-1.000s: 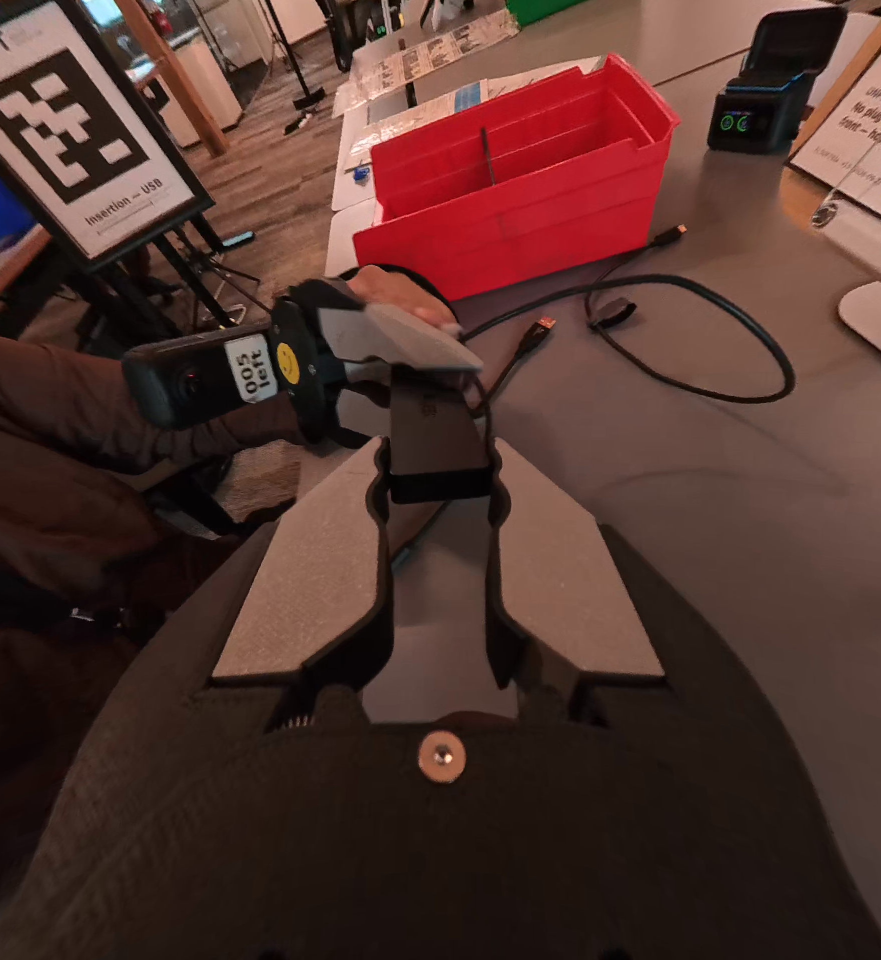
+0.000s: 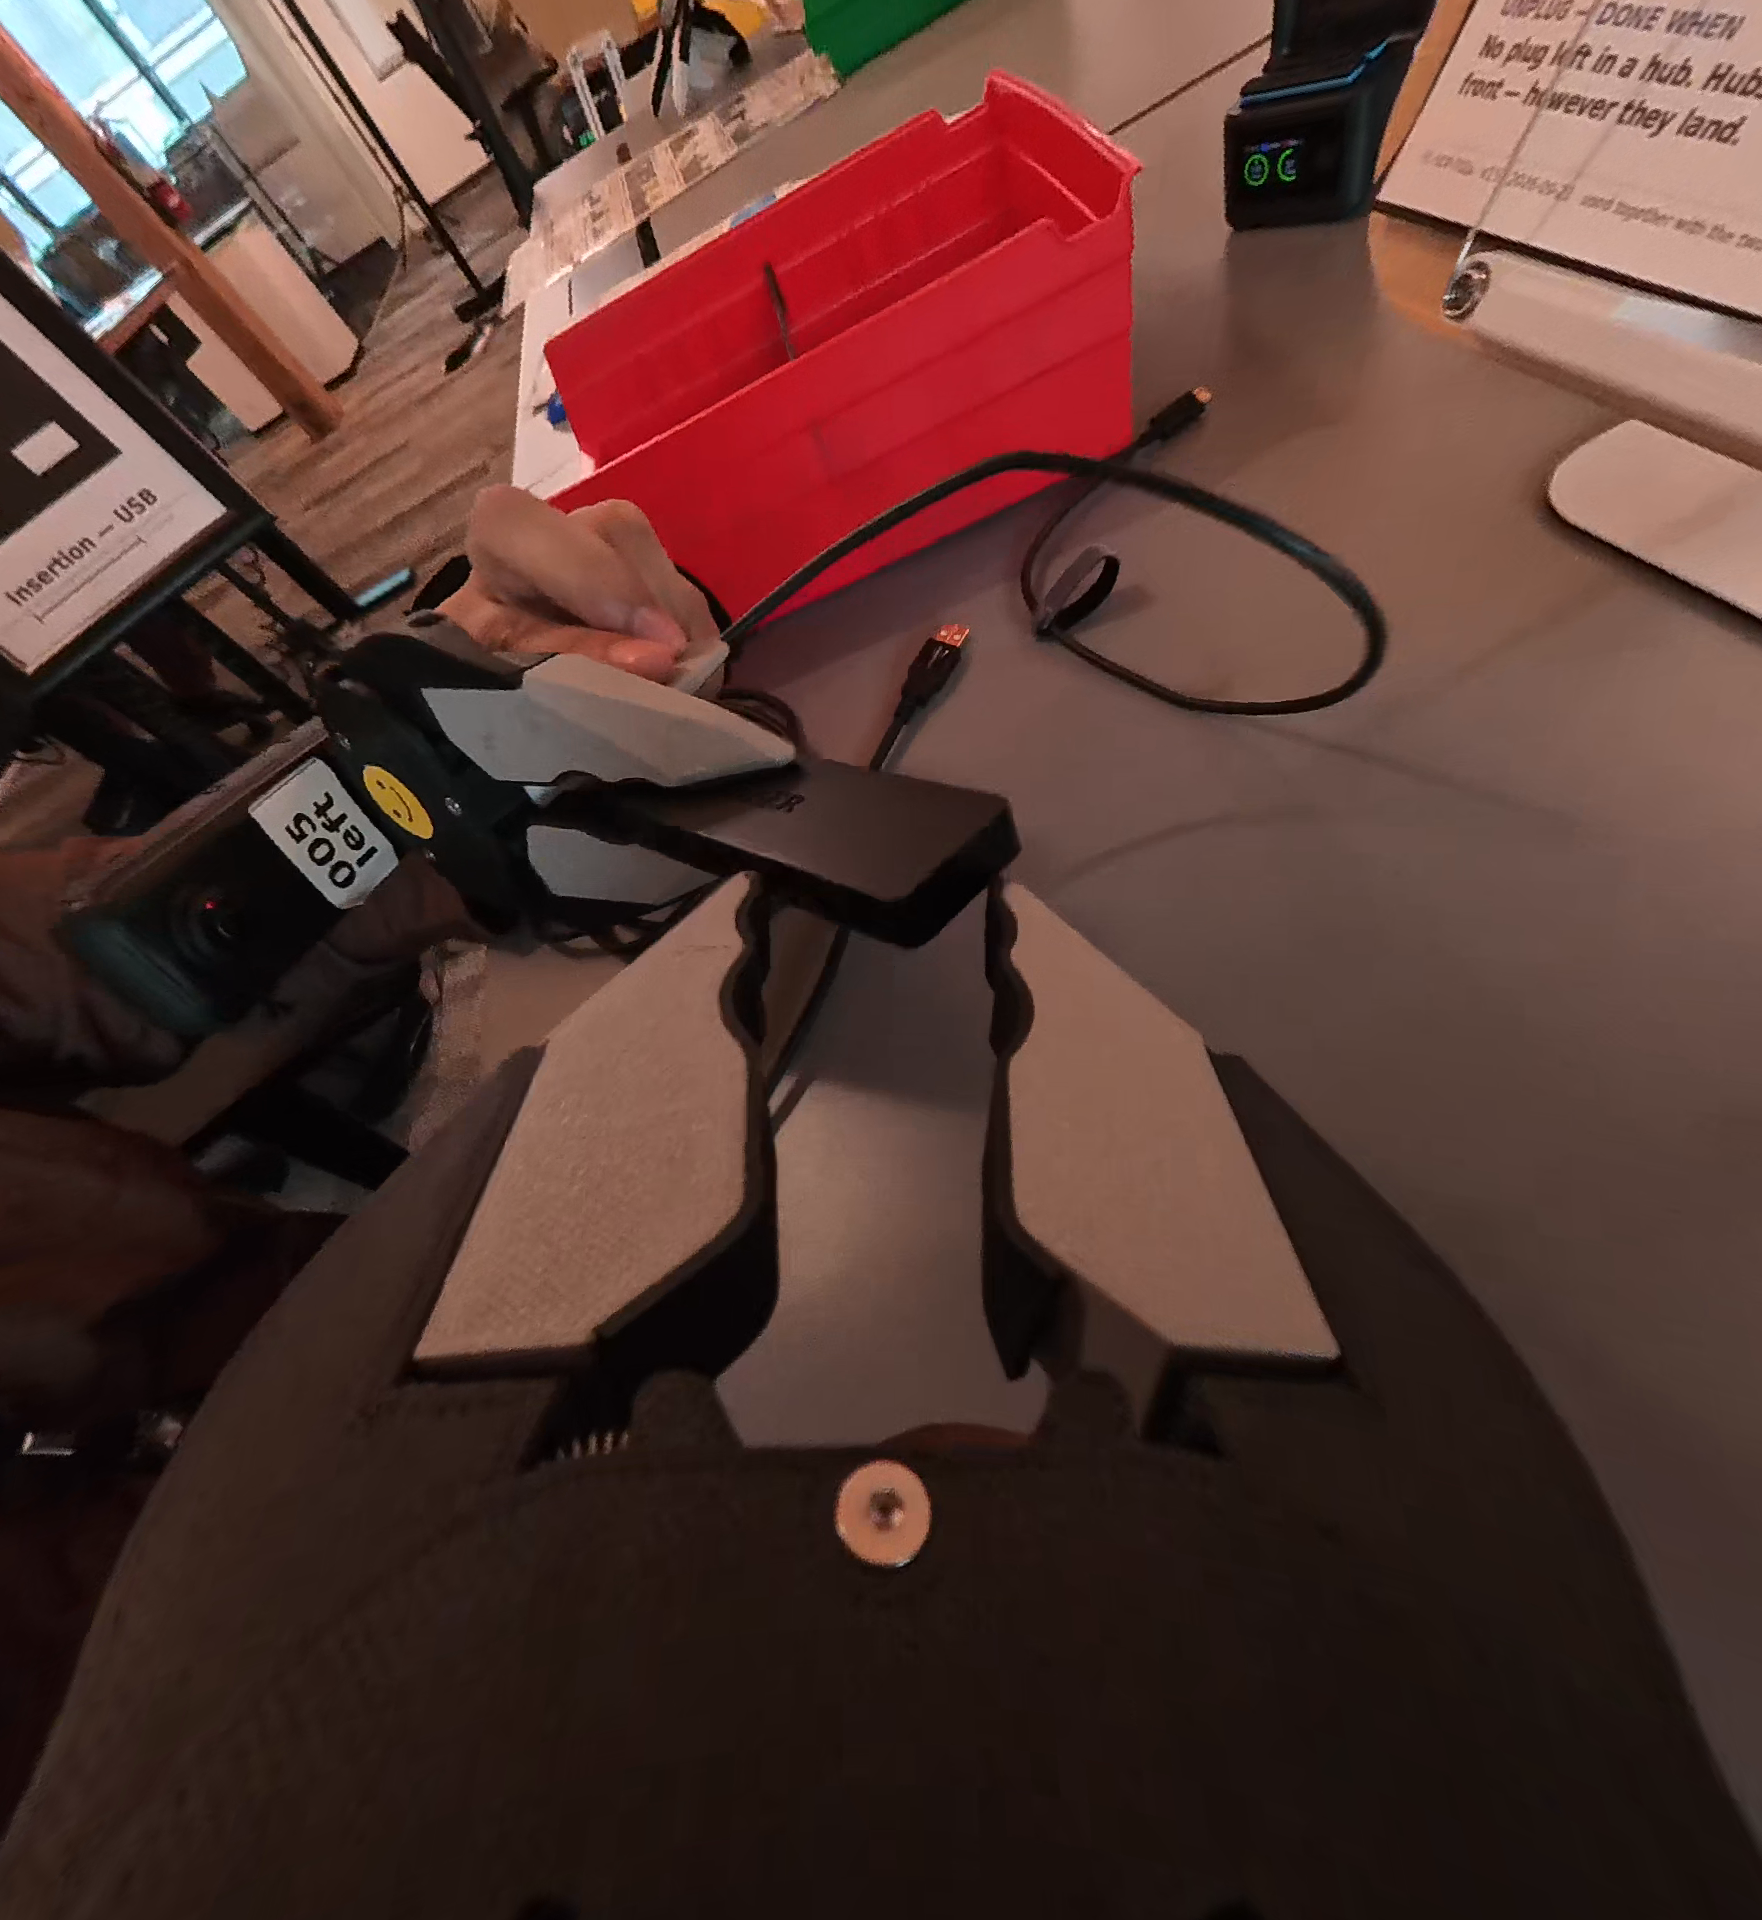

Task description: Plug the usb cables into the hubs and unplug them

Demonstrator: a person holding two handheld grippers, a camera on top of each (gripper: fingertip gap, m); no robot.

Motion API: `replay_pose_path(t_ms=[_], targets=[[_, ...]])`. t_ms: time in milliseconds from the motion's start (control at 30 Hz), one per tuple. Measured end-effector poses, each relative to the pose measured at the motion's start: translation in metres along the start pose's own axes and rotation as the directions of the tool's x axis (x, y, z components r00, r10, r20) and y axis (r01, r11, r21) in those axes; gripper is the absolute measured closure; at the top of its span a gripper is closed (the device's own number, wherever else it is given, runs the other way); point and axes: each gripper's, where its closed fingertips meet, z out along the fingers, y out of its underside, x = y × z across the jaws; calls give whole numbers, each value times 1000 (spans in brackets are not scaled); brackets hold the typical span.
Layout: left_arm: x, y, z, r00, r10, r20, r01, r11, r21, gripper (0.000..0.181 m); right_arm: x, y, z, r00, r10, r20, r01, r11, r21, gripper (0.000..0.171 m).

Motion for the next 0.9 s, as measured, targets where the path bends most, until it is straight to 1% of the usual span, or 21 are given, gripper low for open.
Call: replay_pose_path(t_ms=[33, 100, 200, 267, 300, 367, 433, 500, 567, 667, 700, 800, 833, 900], targets=[[0, -2, 0, 1000, -2, 0, 2, 1000, 8, 172, 2, 0, 0, 1000, 3, -6, -3, 1000, 8, 137], [1, -3, 0, 1000, -5, -3, 6, 1000, 9, 173, 5, 0, 0, 1000, 5, -11, -5, 1000, 19, 138], [0, 1, 2, 1000, -23, -6, 23, 1000, -13, 172, 11, 1, -1, 998, -1, -60, 2, 1000, 30, 142], [-4, 4, 2, 999, -44, -1, 44, 999, -18, 172, 13, 0, -6, 993, -1, -121, 6, 999, 40, 133], [-6, 8, 1, 999, -47, 9, 47, 999, -27, 172, 13, 0, -10, 988, 3, -154, 5, 999, 54, 131], [-12, 13, 0, 998, -62, 26, 63, 998, -33, 172, 0, 6, -13, 986, 3, -165, 8, 998, 65, 124], [-19, 16, -1, 995, -84, 51, 86, 996, -34, 172, -26, 25, -4, 993, 1, -114, 2, 1000, 26, 122], [-25, 20, -2, 992, -97, 76, 101, 994, -45, 172, -50, 61, 16, 998, -5, -64, -1, 995, -96, 120], [-31, 23, -3, 990, -97, 106, 103, 993, -57, 172, -63, 94, 34, 998, -15, -61, 3, 979, -203, 117], [-39, 28, -5, 985, -91, 149, 104, 991, -83, 172, -57, 123, 47, 991, -11, -130, -29, 953, -301, 125], [-43, 29, -6, 983, -86, 164, 101, 991, -90, 172, -53, 128, 48, 989, -18, -147, -30, 947, -319, 136], [-53, 31, -11, 975, -90, 203, 113, 988, -105, 172, -57, 128, 44, 996, 12, -91, -41, 944, -329, 168], [-57, 32, -12, 972, -100, 210, 125, 986, -107, 172, -56, 128, 40, 995, 17, -94, -48, 940, -337, 169], [-64, 35, -16, 965, -121, 233, 149, 983, -108, 172, -46, 119, 23, 988, -6, -157, -45, 946, -320, 169]])
